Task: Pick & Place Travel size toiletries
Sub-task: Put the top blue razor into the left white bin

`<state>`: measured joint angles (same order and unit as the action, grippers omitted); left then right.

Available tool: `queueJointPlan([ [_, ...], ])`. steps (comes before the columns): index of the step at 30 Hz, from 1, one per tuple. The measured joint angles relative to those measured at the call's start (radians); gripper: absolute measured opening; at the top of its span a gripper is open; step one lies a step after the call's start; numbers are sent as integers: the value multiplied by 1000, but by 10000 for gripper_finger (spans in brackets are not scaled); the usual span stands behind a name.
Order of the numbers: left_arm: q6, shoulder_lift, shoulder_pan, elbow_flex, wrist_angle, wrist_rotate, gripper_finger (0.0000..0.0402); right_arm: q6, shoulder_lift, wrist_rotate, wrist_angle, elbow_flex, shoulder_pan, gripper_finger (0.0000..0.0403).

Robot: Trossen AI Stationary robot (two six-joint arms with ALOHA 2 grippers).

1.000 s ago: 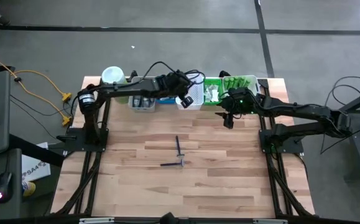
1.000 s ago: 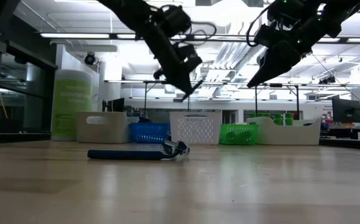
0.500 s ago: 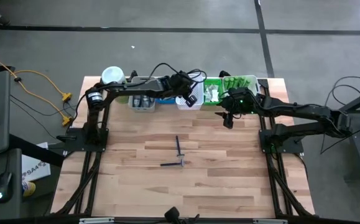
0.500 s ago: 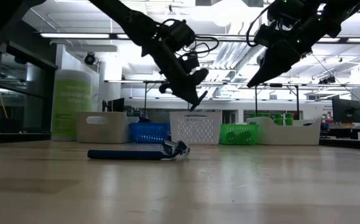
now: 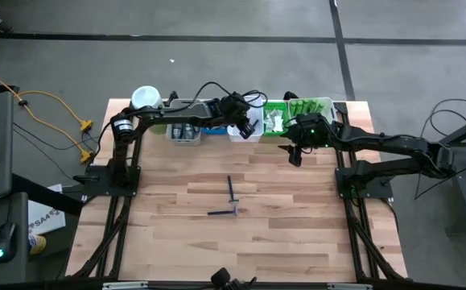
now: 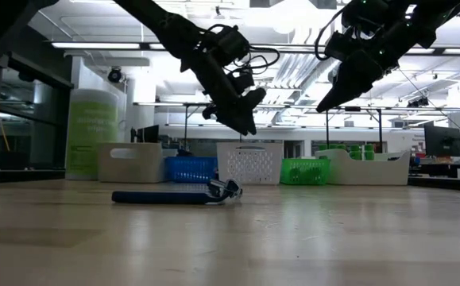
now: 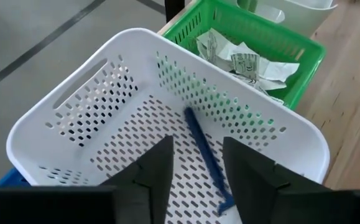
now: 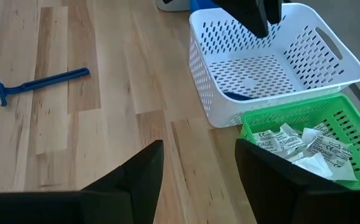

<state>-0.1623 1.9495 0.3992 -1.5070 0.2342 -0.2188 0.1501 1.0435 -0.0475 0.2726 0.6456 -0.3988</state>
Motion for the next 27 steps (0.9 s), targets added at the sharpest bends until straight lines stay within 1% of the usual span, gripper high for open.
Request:
queueJointPlan([
  [3, 0, 0, 0, 0, 1, 0, 150, 0, 0, -1, 0, 0, 0, 193],
  [7, 0, -31, 0, 0, 40, -1, 154, 0, 0, -3, 1, 0, 0, 193],
  [13, 3, -121, -17, 0, 175, -12, 154, 0, 0, -3, 10, 0, 0, 193],
  [17, 18, -162, -60, 0, 267, -26, 154, 1, 0, -3, 10, 0, 0, 193],
  [20, 78, -182, -108, 0, 346, -35, 155, 3, 0, -4, 10, 0, 0, 193],
  [27, 316, -183, -236, 0, 542, -33, 155, 3, 0, -4, 10, 0, 0, 193],
])
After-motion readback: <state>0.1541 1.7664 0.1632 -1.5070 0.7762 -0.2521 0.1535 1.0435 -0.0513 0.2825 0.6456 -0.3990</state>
